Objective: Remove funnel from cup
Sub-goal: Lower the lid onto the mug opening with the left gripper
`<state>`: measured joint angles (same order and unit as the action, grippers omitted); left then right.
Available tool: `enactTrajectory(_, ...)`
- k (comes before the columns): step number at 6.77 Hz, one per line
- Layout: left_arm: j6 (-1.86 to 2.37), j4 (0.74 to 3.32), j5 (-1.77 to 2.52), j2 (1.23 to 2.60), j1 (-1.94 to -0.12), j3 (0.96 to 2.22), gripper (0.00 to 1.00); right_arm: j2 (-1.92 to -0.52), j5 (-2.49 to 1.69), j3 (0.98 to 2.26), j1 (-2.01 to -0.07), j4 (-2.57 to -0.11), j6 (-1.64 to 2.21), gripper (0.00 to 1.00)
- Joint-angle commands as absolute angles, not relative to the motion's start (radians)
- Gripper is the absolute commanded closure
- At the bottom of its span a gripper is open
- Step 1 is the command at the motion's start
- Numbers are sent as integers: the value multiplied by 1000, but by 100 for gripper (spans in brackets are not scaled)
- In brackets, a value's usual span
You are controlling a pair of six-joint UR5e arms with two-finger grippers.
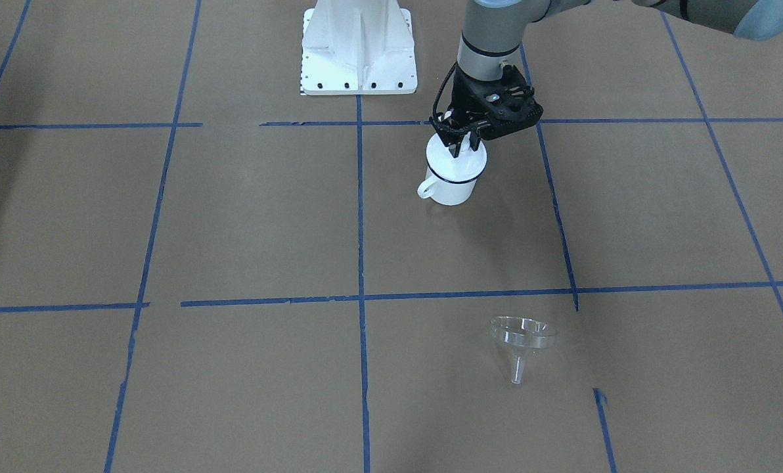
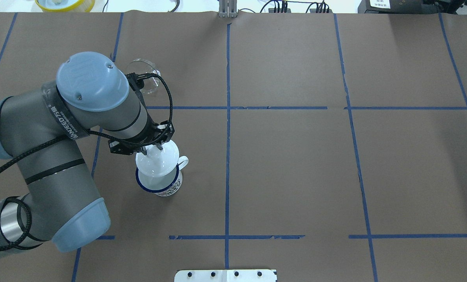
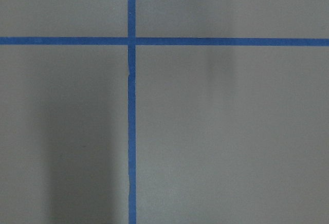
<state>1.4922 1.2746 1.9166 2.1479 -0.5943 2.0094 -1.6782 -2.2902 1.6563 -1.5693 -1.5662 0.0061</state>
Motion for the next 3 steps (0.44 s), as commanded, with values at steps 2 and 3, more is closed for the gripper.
enactTrajectory(2, 1491, 1278, 1916, 2138, -592, 2000, 100, -1678, -2290, 1657, -1569, -1566, 6, 0)
enactTrajectory(3, 1491, 1278, 1917, 2137, -592, 2000, 100, -1678, -2290, 1657, -1569, -1566, 6, 0)
